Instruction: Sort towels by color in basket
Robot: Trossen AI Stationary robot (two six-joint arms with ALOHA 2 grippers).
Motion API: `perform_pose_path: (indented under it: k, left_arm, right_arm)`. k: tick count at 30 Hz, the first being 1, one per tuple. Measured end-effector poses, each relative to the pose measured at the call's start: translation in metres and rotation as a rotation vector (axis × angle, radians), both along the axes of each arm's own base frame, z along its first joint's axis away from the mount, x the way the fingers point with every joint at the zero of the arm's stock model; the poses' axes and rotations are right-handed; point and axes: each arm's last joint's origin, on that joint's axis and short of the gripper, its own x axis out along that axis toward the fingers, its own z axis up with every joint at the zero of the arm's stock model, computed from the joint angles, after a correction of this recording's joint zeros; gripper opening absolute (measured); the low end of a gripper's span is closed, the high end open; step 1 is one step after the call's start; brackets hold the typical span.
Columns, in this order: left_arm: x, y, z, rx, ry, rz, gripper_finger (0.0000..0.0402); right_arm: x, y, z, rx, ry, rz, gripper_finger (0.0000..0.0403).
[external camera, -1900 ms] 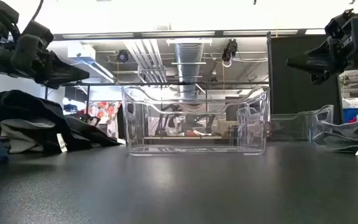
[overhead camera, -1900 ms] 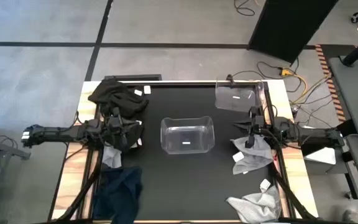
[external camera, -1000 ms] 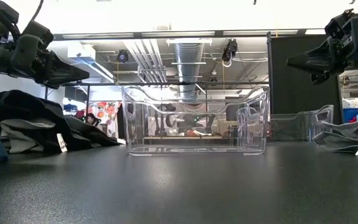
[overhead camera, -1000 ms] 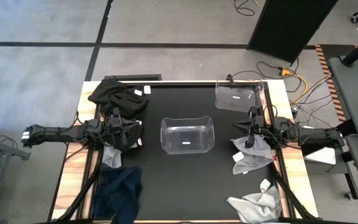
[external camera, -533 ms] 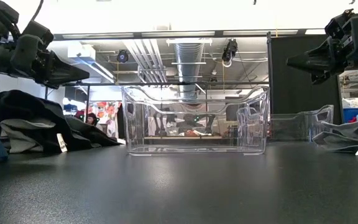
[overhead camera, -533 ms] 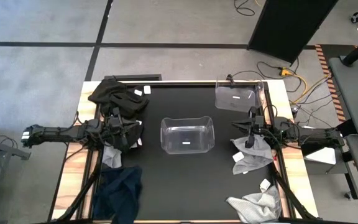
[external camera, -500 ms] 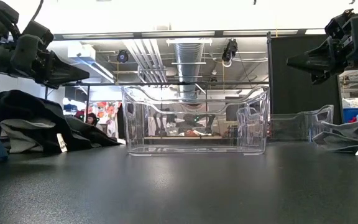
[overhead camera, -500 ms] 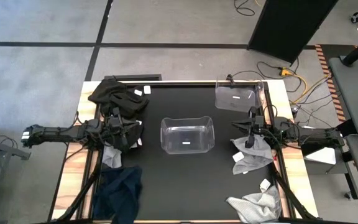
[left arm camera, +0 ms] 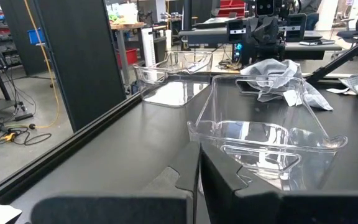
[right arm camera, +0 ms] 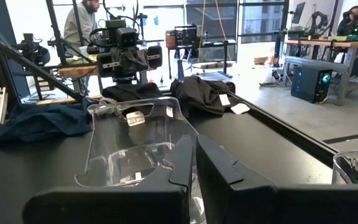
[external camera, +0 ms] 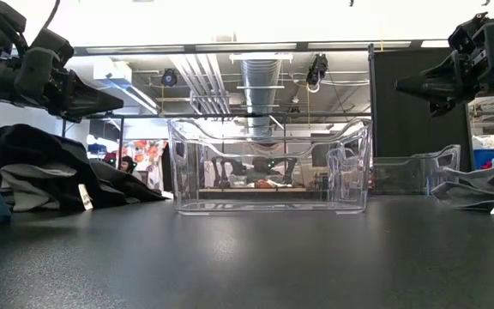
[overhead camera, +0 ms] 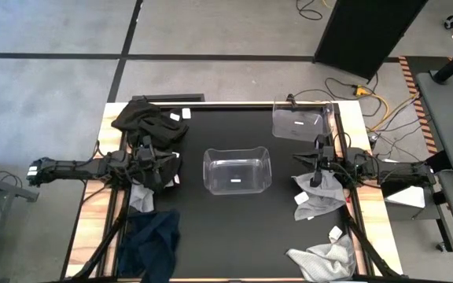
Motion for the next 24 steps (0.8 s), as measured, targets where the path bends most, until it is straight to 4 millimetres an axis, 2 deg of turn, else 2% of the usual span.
perform_pose_path:
  k: [6, 10, 12, 16, 20, 24]
  left_arm:
    - [0.001, 0.000, 0.005, -0.040, -0.068, 0.002, 0.0000]
    - [0.001, 0.000, 0.010, -0.350, -0.226, 0.005, 0.0000]
    - [0.001, 0.000, 0.009, -0.425, -0.247, 0.008, 0.0000]
    - [0.001, -0.001, 0.009, -0.412, -0.233, 0.000, 0.0000]
    - [0.002, -0.004, 0.012, -0.364, -0.225, -0.126, 0.0000]
    - [0.002, -0.005, 0.031, -0.360, -0.221, -0.161, 0.0000]
  right_arm:
    - [0.000, 0.000, 0.000, 0.000, 0.000, 0.000, 0.0013]
    - [0.000, 0.000, 0.000, 0.000, 0.000, 0.000, 0.0013]
    - [0.000, 0.000, 0.000, 0.000, 0.000, 0.000, 0.0013]
    - [0.000, 0.000, 0.000, 0.000, 0.000, 0.000, 0.0013]
    - [0.000, 0.000, 0.000, 0.000, 0.000, 0.000, 0.0013]
    - [0.000, 0.000, 0.000, 0.000, 0.000, 0.000, 0.0013]
